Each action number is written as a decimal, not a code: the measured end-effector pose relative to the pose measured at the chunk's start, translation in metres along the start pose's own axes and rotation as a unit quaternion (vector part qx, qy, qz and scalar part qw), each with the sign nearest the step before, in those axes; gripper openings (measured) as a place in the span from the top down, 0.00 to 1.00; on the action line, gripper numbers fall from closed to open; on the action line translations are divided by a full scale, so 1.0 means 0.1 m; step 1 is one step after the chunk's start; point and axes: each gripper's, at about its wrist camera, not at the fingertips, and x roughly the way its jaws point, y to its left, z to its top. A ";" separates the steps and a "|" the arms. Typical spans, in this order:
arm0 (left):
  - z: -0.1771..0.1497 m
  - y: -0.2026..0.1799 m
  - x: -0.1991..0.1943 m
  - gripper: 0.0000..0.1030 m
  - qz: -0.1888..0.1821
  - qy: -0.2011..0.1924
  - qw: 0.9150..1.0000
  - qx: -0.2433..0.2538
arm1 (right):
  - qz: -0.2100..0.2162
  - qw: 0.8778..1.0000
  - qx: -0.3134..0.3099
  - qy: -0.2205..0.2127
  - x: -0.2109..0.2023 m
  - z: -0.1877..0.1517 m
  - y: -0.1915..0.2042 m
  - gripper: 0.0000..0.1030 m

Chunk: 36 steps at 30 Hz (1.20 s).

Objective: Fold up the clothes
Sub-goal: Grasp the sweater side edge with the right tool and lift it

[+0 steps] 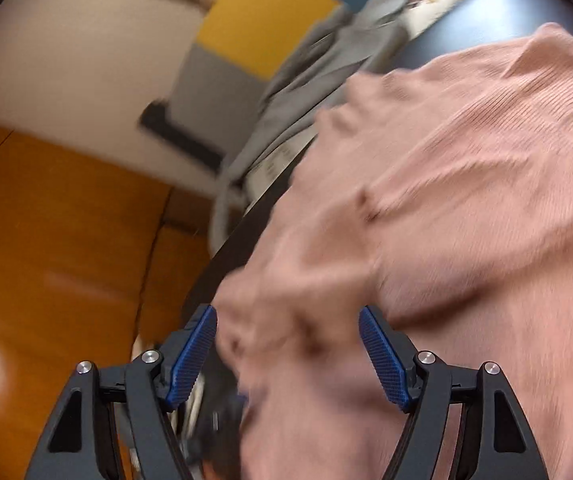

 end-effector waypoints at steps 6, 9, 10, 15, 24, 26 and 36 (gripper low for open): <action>-0.10 0.05 0.06 0.65 -0.004 -0.001 1.000 0.002 | -0.036 0.999 -0.004 0.020 0.37 0.15 -0.04 0.27; -0.14 0.07 0.07 0.65 -0.012 -0.007 1.000 -0.001 | -0.046 0.998 -0.009 0.038 0.52 0.15 -0.06 0.27; -0.15 0.07 0.07 0.65 -0.013 -0.007 1.000 -0.001 | -0.048 0.998 -0.010 0.041 0.54 0.16 -0.08 0.27; -0.16 0.06 0.06 0.65 -0.015 -0.008 1.000 -0.006 | -0.062 0.997 -0.023 0.049 0.62 0.17 -0.11 0.68; 0.10 0.02 0.06 0.65 -0.026 -0.034 0.999 -0.017 | -0.101 0.978 -0.176 0.058 0.57 0.27 0.62 0.88; 0.17 0.02 0.08 0.65 -0.027 -0.042 0.999 -0.014 | -0.107 0.971 -0.211 0.045 0.50 0.38 0.90 0.88; 0.30 0.10 0.31 0.65 0.021 -0.032 0.999 -0.015 | -0.125 0.947 -0.295 -0.015 -0.16 0.86 1.62 0.88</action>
